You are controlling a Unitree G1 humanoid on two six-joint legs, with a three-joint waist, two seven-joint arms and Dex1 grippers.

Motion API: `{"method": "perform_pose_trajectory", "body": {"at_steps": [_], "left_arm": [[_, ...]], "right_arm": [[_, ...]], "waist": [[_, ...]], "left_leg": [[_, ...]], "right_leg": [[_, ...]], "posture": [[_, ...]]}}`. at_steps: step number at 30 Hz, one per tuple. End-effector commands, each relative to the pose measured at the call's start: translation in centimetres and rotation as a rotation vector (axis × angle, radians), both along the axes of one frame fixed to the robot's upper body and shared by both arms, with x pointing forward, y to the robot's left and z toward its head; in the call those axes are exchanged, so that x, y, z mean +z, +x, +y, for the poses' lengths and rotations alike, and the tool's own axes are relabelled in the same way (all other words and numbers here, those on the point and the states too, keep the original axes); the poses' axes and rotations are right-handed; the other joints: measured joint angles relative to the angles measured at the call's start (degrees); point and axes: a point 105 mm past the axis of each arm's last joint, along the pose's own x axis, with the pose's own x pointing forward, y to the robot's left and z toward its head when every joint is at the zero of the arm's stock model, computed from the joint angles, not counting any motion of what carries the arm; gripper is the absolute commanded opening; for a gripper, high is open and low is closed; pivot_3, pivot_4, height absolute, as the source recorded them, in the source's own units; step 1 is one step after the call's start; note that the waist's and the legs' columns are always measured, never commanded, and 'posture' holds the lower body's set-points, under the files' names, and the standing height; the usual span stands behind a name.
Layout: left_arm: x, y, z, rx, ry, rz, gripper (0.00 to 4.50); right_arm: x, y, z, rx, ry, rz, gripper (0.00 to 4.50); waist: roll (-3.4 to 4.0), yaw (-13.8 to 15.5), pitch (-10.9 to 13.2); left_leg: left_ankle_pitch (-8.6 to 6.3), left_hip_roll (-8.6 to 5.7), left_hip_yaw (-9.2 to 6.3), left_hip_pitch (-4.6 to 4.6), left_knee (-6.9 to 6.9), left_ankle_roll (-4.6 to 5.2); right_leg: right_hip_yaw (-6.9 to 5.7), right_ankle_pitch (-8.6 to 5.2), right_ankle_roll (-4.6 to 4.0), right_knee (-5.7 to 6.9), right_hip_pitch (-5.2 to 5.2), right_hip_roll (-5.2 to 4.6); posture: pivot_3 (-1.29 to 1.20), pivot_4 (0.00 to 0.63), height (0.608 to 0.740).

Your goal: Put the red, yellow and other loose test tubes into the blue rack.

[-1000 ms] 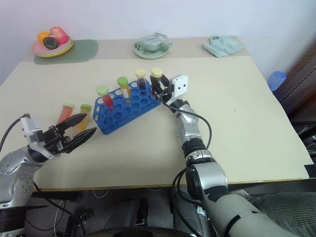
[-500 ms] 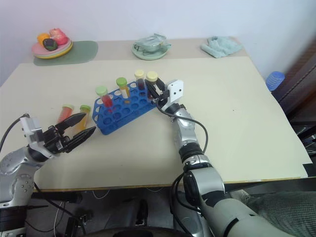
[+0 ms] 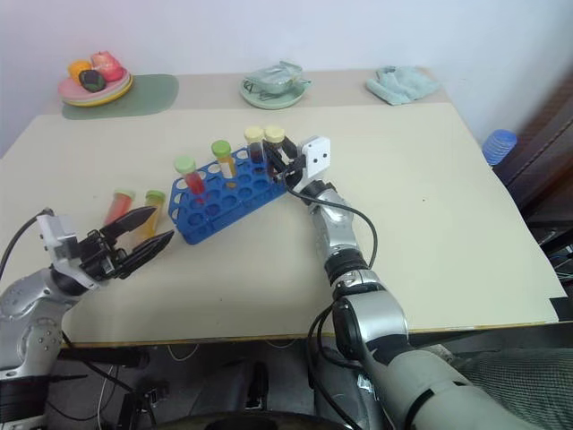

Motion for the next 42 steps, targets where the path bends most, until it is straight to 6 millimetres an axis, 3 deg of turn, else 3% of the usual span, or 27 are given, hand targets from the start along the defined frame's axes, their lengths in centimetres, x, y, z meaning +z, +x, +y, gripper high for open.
{"method": "perform_pose_trajectory", "body": {"at_steps": [1,12,19,22,25,28,32,35,38,42], "left_arm": [[1.2,-0.3,0.3,0.012,0.001,-0.057,3.36],[1.3,-0.3,0.1,0.009,-0.002,-0.058,3.36],[1.4,-0.4,0.1,0.012,-0.015,-0.053,3.36],[1.5,-0.2,0.2,0.033,-0.040,-0.046,3.36],[1.5,0.6,0.7,0.188,-0.113,0.028,3.36],[0.8,0.7,1.2,0.342,-0.052,0.088,3.36],[0.4,0.7,2.8,0.564,0.025,0.177,3.36],[0.2,1.5,4.2,0.711,0.056,0.282,3.36],[-0.1,2.9,5.6,0.847,0.122,0.451,3.36],[1.2,5.1,4.4,0.815,0.131,0.621,3.36]], "right_arm": [[-1.9,0.4,-0.7,-0.020,-0.012,0.085,0.80],[-2.0,0.1,-0.3,-0.005,-0.007,0.076,0.80],[-0.7,-0.3,-0.5,-0.052,-0.050,-0.048,4.01],[-0.3,-0.8,-0.6,-0.043,-0.106,-0.109,4.01],[0.2,-1.9,-1.7,0.016,-0.222,-0.188,4.01],[0.3,-3.2,-3.5,0.088,-0.304,-0.174,4.01],[-0.6,-7.2,-7.1,0.231,-0.477,-0.052,4.01],[-1.1,-11.6,-9.3,0.387,-0.616,0.050,4.01],[-0.4,-15.5,-10.0,0.554,-0.706,0.104,4.01],[2.4,-16.8,-9.2,0.640,-0.707,0.058,4.01]], "waist": [[0.00,0.0,0.0],[0.06,0.3,0.0],[0.06,0.1,0.0],[0.06,0.0,0.0],[0.05,0.3,0.0],[0.04,0.8,0.0],[0.04,2.3,0.0],[0.05,3.3,0.1],[-0.04,3.6,0.1],[-0.39,3.1,0.2]], "left_leg": [[0.00,0.00,0.00,0.00,0.00,0.00],[0.00,0.00,0.00,-0.06,-0.21,0.00],[0.03,0.00,0.01,-0.05,-0.35,-0.03],[0.09,0.00,0.01,-0.04,-0.48,-0.14],[0.10,0.00,0.00,-0.04,-0.53,-0.15],[0.07,0.00,0.00,-0.05,-0.53,-0.09],[0.04,0.00,-0.01,-0.07,-0.57,-0.05],[0.01,0.01,-0.01,-0.12,-0.58,0.01],[0.01,0.02,-0.04,-0.10,-0.57,0.02],[0.01,0.04,-0.05,-0.02,-0.52,0.02]], "right_leg": [[0.00,0.00,0.00,0.00,0.00,0.00],[-0.01,0.00,0.00,-0.14,-0.07,-0.02],[-0.01,0.00,0.00,-0.22,-0.11,-0.02],[-0.01,0.00,-0.01,-0.22,-0.17,-0.01],[-0.01,-0.01,-0.02,-0.23,-0.18,-0.02],[0.00,-0.01,-0.02,-0.30,-0.15,-0.02],[0.00,-0.01,-0.02,-0.40,-0.13,-0.02],[-0.01,-0.01,-0.02,-0.58,-0.10,-0.02],[-0.03,-0.01,-0.02,-0.64,-0.03,-0.02],[-0.04,0.01,0.01,-0.63,0.04,0.04]], "posture": [[0.00,0.150,0.740],[0.00,0.150,0.740],[0.00,0.150,0.740],[0.00,0.150,0.740],[0.00,0.150,0.740],[0.00,0.150,0.740],[0.00,0.150,0.740],[0.00,0.150,0.740],[0.00,0.150,0.740],[0.00,0.150,0.740]]}}
